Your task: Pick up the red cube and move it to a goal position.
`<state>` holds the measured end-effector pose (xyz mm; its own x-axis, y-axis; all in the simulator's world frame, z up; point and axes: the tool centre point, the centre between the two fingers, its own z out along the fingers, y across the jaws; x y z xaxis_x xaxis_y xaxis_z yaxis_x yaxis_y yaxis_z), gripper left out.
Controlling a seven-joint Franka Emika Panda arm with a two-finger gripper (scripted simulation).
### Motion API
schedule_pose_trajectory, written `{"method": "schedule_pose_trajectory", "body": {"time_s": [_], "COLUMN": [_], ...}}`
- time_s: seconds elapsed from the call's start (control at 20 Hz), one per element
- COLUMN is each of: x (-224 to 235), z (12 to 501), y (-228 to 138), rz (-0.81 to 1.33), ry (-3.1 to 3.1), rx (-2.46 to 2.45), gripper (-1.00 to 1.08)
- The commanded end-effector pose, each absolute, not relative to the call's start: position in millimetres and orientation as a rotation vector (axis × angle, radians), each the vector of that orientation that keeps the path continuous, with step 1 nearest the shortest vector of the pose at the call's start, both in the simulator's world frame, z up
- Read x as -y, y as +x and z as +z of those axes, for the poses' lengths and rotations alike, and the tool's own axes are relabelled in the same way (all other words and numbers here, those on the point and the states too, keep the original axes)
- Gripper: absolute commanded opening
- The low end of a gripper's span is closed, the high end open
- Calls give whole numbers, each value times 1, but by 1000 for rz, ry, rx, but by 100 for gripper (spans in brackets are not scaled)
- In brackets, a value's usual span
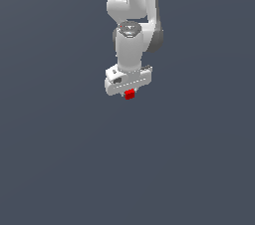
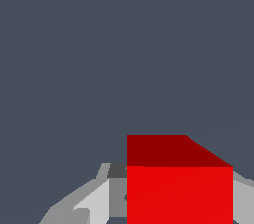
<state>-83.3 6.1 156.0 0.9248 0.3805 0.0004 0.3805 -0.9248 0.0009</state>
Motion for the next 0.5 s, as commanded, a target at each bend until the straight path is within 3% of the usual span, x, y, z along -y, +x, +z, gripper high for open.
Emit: {"method": "schedule_pose_trajectory", "body": {"time_s": [0.0,0.45], "x": [-11,-18], "z": [171,192], "y": [-85,-85], "rz": [0,0], "ry": [3081,3082], "rx": [-608,-609], "gripper": [-100,-100]}}
